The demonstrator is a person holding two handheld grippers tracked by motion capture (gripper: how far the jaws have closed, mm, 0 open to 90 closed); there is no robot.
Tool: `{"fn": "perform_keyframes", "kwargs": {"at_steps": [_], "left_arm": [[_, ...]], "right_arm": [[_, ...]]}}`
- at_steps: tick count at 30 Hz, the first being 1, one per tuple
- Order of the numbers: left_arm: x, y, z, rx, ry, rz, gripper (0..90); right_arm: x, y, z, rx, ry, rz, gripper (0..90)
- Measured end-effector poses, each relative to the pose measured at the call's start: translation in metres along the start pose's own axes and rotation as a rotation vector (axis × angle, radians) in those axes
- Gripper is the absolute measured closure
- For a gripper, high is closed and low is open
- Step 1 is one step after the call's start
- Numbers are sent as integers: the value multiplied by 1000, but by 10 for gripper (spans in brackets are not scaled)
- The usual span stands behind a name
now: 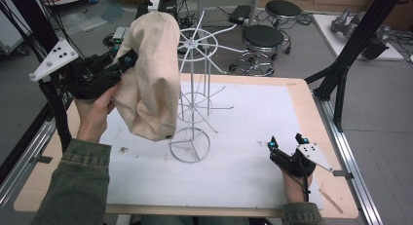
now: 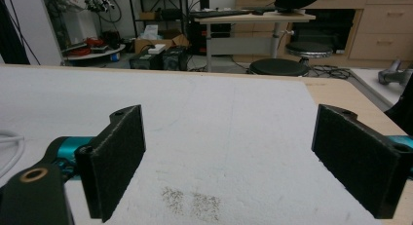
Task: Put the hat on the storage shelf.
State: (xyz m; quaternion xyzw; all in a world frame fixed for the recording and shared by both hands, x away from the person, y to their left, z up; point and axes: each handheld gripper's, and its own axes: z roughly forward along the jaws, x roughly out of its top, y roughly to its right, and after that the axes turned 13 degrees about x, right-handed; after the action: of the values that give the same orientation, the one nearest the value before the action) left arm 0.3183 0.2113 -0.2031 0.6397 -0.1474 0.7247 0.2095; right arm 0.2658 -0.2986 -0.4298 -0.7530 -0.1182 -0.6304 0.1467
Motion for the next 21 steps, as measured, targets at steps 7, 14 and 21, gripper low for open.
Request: {"fn": "perform_keyframes", "kwargs": {"at_steps": [7, 14, 21], "left_arm": [[-3, 1, 0, -8, -8, -6, 642], [-6, 2, 0, -9, -26, 0, 580], [-17, -5, -7, -27, 0, -53, 515]], "right_arm": [[0, 0, 0, 1, 0, -1, 114], [0, 0, 0, 2, 2, 1, 114], [0, 0, 0, 3, 2, -1, 114]]}}
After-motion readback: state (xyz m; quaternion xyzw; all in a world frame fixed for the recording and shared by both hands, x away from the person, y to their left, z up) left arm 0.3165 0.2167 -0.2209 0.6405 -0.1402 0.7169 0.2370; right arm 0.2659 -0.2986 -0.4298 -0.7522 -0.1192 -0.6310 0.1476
